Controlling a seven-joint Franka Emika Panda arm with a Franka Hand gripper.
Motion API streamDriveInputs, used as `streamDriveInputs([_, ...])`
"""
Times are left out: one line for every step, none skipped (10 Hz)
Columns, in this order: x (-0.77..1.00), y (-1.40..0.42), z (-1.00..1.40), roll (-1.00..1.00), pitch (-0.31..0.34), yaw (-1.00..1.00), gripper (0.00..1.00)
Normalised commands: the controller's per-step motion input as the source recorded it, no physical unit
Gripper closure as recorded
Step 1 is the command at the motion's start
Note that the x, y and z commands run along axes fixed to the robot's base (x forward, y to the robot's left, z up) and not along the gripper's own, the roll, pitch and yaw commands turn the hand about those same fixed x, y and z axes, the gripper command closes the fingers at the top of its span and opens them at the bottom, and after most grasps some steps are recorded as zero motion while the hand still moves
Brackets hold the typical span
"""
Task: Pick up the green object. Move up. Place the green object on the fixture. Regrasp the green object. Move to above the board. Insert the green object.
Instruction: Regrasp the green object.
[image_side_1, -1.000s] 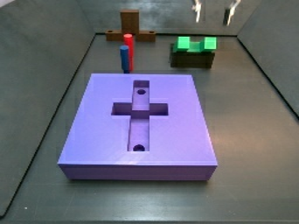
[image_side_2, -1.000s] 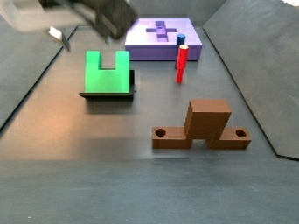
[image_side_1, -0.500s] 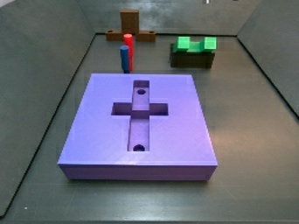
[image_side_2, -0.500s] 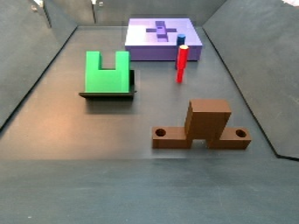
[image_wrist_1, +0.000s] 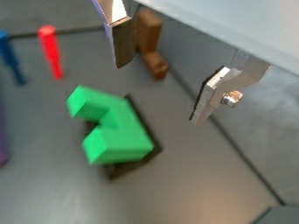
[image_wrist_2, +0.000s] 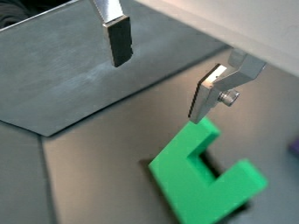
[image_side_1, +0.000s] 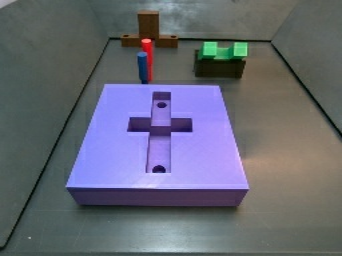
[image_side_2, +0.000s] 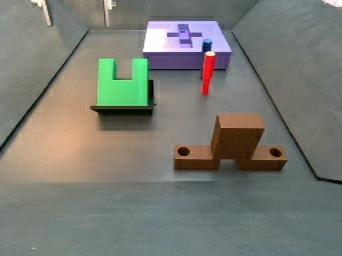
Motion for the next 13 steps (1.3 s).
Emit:
streamDriveInputs([-0.19,0.00,0.13,0.86,0.711,-0.50,0.00])
streamDriveInputs([-0.02,0.00,-0.02,0.66,0.660,-0.56,0.00])
streamDriveInputs([0.13,-0.12,-0.51,0.34,0.437,-0.57,0.00])
streamDriveInputs([0.00,-0.05,-0.38,0.25,0.580,-0.68,0.00])
streamDriveInputs([0.00,-0.01,-0.35,0.27,0.586,-0.72,0.00])
streamDriveInputs([0.02,-0.31,-0.31,0.23,0.474,-0.50,0.00])
streamDriveInputs([0.40,-0.37,-0.36,0.47,0.371,0.00,0.00])
streamDriveInputs([0.37,-0.46,-0.49,0.46,0.214,0.22,0.00])
streamDriveInputs([0.39,-0.32,-0.59,0.29,0.091,0.45,0.00])
streamDriveInputs([0.40,-0.12,-0.33,0.54,0.126,0.54,0.00])
streamDriveInputs([0.43,-0.05,0.00,0.82,0.294,0.41,0.00])
streamDriveInputs([0.52,-0.27,0.00,0.69,0.294,0.23,0.00])
streamDriveInputs([0.61,-0.26,-0.04,0.67,0.440,0.06,0.00])
